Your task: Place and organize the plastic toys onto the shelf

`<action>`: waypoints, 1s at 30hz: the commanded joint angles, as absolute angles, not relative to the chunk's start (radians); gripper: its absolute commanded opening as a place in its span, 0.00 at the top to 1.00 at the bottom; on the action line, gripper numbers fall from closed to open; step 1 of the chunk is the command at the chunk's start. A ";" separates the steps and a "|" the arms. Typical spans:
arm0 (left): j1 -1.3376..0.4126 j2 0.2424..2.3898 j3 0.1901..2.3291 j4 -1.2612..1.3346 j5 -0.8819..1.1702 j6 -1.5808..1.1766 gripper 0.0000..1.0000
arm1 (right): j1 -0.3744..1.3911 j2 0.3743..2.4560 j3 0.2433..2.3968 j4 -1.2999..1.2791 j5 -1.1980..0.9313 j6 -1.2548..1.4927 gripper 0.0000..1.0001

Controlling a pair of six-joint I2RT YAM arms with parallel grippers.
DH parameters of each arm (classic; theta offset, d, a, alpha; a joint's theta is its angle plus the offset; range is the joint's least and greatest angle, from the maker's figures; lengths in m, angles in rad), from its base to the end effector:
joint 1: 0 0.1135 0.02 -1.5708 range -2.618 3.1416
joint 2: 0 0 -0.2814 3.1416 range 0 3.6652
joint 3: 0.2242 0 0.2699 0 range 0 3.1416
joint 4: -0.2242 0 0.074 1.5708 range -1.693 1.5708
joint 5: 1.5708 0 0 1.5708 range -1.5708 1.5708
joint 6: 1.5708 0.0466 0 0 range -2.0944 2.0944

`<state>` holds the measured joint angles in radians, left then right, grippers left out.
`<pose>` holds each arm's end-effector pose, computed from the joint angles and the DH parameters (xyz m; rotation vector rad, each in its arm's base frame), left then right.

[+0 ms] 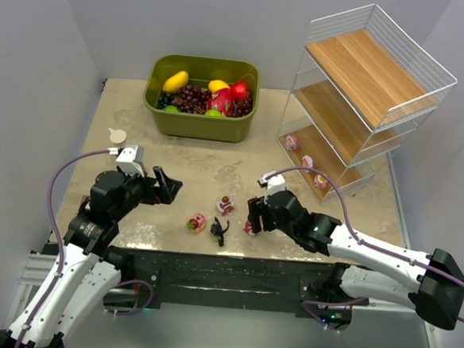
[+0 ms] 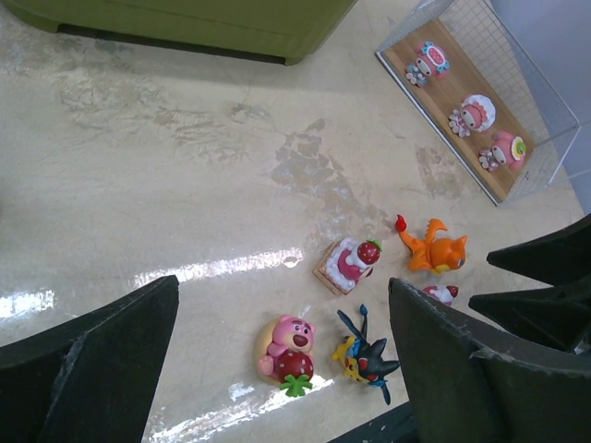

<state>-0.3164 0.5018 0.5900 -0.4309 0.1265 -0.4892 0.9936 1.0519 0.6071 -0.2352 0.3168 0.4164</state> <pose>0.1344 -0.0502 0.2914 -0.0821 1.9654 -0.6576 0.1408 0.1897 0.2244 -0.4732 2.1935 0.4200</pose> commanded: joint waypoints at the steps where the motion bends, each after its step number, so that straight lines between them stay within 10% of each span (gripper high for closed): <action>1: -0.314 0.506 0.586 -0.397 0.144 -0.492 0.01 | 0.996 1.037 0.598 -0.158 0.190 0.331 0.31; 30: -0.314 0.515 0.586 -0.396 0.144 -0.491 0.00 | 0.996 1.031 0.603 -0.064 0.133 0.327 0.35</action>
